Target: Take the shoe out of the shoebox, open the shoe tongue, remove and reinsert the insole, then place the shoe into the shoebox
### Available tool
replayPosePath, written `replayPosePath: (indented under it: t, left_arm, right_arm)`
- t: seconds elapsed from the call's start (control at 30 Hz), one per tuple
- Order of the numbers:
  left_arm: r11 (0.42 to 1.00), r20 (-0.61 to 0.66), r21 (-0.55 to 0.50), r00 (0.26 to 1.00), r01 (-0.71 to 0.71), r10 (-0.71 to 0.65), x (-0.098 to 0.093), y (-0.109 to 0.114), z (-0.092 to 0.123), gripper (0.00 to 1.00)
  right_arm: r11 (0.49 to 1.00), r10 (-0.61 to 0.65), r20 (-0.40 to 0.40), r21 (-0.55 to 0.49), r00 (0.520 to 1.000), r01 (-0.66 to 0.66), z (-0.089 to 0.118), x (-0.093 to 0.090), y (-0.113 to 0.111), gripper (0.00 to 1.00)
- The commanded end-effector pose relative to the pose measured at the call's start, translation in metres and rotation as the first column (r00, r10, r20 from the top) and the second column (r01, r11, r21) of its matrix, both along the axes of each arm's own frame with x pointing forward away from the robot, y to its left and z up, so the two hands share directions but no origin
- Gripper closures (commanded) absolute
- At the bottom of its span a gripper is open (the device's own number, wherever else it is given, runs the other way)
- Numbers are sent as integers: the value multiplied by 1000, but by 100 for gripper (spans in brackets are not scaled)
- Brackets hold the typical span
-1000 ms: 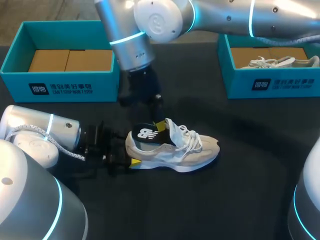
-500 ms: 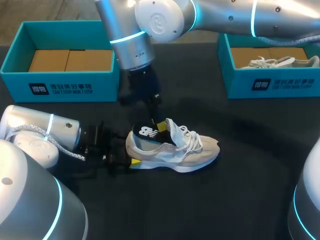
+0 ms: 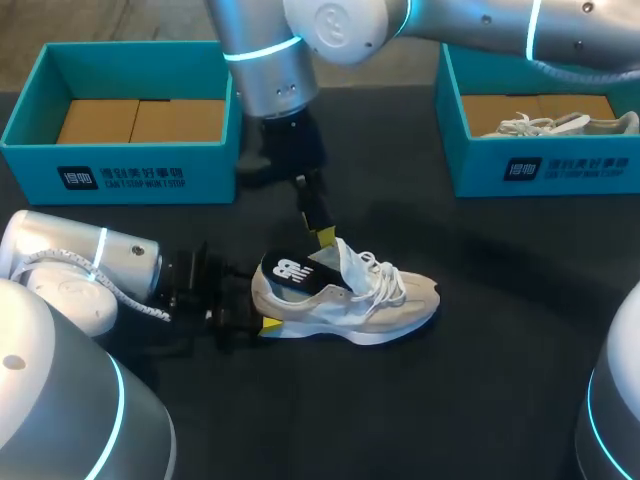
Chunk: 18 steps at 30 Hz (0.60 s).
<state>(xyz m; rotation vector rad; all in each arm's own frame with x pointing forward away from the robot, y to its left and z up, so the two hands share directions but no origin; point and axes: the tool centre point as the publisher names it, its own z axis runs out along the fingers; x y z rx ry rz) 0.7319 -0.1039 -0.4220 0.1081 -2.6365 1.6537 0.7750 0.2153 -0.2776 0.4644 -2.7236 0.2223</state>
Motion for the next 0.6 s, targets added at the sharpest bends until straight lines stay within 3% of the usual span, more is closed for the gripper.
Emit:
replayPosePath:
  t: [0.03, 0.33, 0.5, 0.6]
  left_arm:
    - [1000, -1, 2, 1000, 1, -1, 1, 0, -3, 100]
    - [1000, -1, 2, 1000, 1, -1, 1, 0, -3, 100]
    - [1000, -1, 2, 1000, 1, -1, 1, 0, -3, 100]
    - [1000, -1, 2, 1000, 1, -1, 1, 0, -3, 100]
  right_arm:
    - [999, -16, 50, 36, 999, 14, 7, -3, -6, 44]
    - [997, -45, 66, 66, 997, 41, 9, -9, 0, 40]
    - [993, -65, 57, 98, 996, 60, 7, -16, 6, 22]
    - [989, -83, 47, 127, 995, 77, 4, -18, 9, 20]
